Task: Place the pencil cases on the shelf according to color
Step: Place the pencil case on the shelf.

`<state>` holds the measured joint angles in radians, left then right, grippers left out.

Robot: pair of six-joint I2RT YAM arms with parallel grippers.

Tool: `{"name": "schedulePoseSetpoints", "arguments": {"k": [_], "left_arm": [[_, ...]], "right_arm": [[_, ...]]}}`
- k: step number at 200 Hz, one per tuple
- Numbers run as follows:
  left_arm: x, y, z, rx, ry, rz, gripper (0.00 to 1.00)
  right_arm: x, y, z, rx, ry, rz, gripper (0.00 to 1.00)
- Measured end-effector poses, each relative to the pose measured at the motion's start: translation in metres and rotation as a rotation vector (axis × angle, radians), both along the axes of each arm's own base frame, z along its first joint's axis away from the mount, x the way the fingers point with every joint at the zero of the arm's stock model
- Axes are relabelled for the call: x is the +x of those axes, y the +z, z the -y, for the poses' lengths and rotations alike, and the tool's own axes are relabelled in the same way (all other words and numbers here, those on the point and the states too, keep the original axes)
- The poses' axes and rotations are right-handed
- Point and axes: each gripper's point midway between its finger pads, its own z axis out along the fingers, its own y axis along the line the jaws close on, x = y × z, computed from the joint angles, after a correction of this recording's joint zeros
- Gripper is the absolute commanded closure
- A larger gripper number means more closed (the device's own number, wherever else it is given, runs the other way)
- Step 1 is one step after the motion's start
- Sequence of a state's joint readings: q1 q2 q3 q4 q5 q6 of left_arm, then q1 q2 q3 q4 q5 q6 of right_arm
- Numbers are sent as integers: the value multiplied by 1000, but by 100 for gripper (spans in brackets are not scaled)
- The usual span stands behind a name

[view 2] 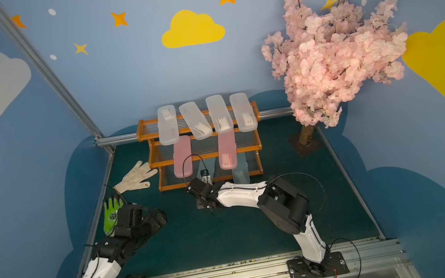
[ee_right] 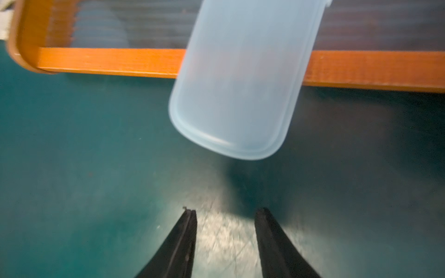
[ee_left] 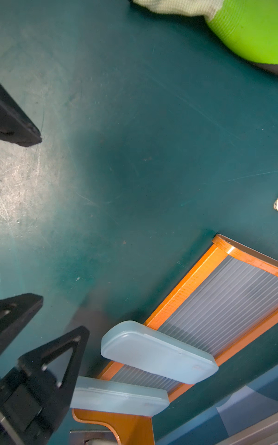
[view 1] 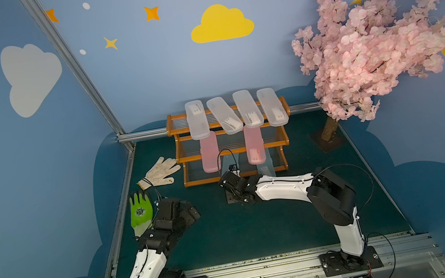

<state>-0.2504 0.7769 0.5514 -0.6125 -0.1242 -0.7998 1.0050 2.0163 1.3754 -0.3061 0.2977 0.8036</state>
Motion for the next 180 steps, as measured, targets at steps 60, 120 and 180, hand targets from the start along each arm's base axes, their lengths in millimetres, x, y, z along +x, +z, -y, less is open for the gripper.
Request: {"name": "schedulePoseSetpoints", "arguments": {"k": [60,120,180], "left_arm": [[0,-6,2,5,-19,-28,0],[3,-15,7,13,-46,-62,0],[2,-8,9,9,-57,-36,0]], "right_arm": [[25,-10,11,-15,-35,0,55],[32,-5,11,-33,10,-1,55],[27,-2,15,-87,50,8,24]]}}
